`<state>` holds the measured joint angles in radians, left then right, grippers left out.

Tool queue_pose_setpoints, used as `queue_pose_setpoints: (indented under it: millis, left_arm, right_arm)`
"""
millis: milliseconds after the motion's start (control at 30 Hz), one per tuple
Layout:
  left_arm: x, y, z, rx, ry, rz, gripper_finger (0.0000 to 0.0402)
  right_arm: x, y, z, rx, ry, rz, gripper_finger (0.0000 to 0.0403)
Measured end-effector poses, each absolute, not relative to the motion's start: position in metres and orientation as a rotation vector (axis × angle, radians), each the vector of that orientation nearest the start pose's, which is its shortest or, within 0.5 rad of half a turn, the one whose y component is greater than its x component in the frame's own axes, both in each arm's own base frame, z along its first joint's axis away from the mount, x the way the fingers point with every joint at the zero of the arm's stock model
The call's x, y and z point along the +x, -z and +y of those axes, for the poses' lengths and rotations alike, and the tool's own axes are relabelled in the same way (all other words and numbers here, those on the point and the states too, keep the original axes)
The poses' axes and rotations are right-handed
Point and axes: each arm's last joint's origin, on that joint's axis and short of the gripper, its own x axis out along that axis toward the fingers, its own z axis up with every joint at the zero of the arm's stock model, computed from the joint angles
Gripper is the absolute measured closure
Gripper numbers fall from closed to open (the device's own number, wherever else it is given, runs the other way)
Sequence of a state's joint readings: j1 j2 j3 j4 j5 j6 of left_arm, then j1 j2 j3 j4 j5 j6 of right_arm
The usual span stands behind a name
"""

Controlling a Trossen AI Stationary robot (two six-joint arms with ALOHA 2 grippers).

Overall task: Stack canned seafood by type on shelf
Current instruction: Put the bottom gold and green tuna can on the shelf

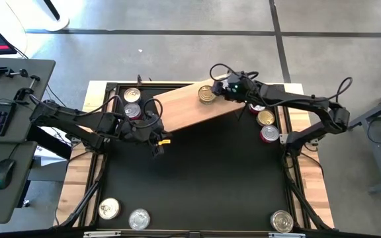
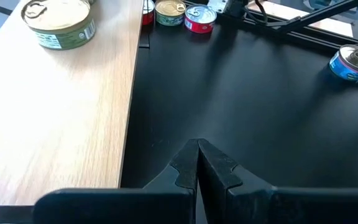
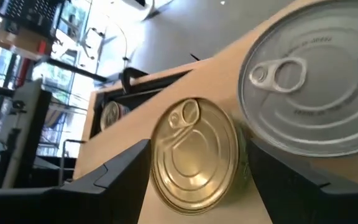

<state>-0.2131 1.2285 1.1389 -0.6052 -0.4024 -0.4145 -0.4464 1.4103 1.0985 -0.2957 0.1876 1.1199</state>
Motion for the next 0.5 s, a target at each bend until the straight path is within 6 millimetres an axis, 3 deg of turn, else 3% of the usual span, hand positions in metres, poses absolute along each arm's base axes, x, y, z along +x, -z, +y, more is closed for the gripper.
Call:
queue_pose_setpoints:
  millis: [233, 500]
  left_arm:
    - [0.25, -0.329, -0.042, -0.178, -0.315, 0.614, 0.0401]
    - [0.25, -0.329, -0.042, -0.176, -0.317, 0.614, 0.0401]
  right_arm:
    - [0.265, -0.314, -0.132, 1.003, 0.824, 0.159, 0.0146]
    - [0.264, -0.327, -0.1, 0.845, 0.743, 0.201, 0.0146]
